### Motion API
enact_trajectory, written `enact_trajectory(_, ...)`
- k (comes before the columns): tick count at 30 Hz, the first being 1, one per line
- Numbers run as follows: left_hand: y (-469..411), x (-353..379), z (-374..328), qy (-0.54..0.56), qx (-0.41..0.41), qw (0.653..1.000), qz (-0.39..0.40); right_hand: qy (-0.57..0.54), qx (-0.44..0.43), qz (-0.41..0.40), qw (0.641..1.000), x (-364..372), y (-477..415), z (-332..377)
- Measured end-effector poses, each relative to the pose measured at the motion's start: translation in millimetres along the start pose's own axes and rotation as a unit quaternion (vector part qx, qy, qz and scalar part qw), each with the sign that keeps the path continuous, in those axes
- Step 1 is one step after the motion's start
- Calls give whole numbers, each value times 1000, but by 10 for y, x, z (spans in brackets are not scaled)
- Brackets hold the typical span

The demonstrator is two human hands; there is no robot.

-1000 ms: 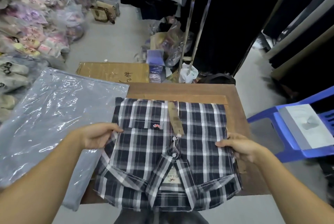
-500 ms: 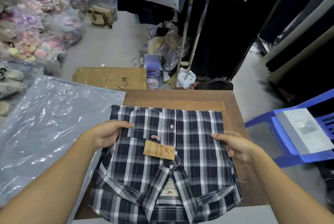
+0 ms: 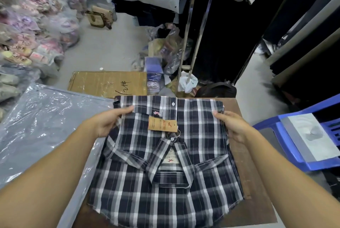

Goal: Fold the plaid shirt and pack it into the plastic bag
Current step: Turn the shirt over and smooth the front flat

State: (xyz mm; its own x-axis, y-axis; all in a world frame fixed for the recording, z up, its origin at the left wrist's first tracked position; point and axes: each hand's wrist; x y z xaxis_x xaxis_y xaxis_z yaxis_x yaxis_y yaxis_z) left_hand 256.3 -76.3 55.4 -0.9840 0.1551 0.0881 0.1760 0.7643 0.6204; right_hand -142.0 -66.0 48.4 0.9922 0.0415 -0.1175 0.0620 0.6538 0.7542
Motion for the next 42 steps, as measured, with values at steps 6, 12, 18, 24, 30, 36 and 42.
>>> enact_trajectory(6,131,-73,300,-34,-96,994,45,20,100,88,991,-144,99,-362)
enact_trajectory(12,48,11,362,-18,-114,993,-8,12,107,54,993,-104,20,-409)
enact_trajectory(18,-217,124,-108,26,-49,997,-45,-43,-14,-5,999,-5,-81,125)
enact_trajectory(24,-137,6,-172,2,-54,999,-2,48,12,22,999,-103,14,63)
enact_trajectory(30,25,-63,-52,126,-10,992,6,-36,9,63,997,-268,80,36)
enact_trajectory(36,206,-179,376,25,-99,995,-9,-2,60,68,996,-250,182,-496)
enact_trajectory(42,293,-226,311,12,-77,997,9,-24,62,77,995,-281,151,-561)
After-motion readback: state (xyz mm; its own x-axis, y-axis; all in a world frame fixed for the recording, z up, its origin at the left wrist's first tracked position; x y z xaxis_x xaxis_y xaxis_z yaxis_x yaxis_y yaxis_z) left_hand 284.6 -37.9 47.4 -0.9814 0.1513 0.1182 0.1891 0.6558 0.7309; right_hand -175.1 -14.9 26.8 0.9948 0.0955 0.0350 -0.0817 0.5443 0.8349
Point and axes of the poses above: each hand's wrist, its own y-axis away from the middle knuckle, its own x-axis out of the palm, z = x × y, and after that the axes turned 7 degrees about x, right-handed
